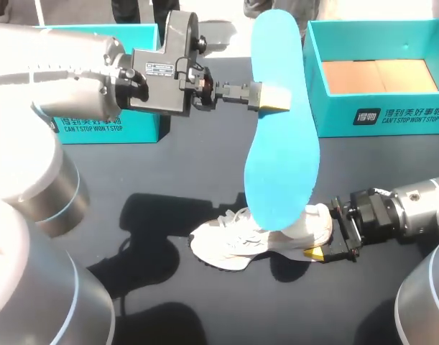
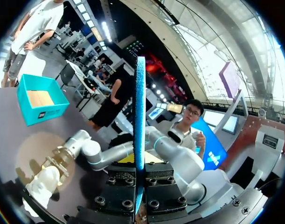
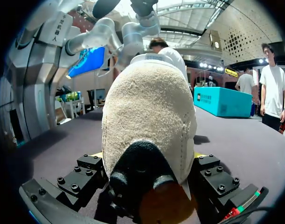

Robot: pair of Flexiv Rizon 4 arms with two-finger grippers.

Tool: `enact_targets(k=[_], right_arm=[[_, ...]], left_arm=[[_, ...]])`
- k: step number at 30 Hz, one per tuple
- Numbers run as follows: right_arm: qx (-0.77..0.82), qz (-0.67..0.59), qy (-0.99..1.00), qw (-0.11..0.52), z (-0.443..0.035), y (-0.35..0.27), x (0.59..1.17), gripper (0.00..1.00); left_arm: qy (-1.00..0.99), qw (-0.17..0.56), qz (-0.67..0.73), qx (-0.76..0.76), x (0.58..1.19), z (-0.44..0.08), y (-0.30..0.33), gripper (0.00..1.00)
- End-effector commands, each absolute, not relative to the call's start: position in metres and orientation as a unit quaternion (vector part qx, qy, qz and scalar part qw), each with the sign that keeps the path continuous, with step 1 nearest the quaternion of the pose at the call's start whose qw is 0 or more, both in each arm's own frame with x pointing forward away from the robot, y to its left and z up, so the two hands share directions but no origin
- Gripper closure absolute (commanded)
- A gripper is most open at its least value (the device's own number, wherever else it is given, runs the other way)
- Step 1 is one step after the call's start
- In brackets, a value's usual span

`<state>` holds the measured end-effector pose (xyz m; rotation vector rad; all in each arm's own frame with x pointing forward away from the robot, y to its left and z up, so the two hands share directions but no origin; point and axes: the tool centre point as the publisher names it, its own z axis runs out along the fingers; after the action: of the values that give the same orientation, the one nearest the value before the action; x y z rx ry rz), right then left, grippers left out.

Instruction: Take the shoe out of the shoebox, open the shoe tongue, remove and reinsert the insole, then place the shoe into the shoebox

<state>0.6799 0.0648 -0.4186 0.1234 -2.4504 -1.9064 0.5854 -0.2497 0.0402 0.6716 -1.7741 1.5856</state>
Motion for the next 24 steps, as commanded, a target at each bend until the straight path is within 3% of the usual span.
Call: enact_targets(k=[1,24], right_arm=[[0.039,-0.612,-0.790,0.017,-0.422,0.067,0.679,1.00],[0.039,-0.612,-0.790,0.017,-0.422,0.067,0.679,1.00]], left_arm=[[-0.693,0.324,0.589,0.262,0.590,0.058,-0.247,1.00],[-0.689,0.382,0.559,0.259,0.569,0.097,-0.243,1.00]])
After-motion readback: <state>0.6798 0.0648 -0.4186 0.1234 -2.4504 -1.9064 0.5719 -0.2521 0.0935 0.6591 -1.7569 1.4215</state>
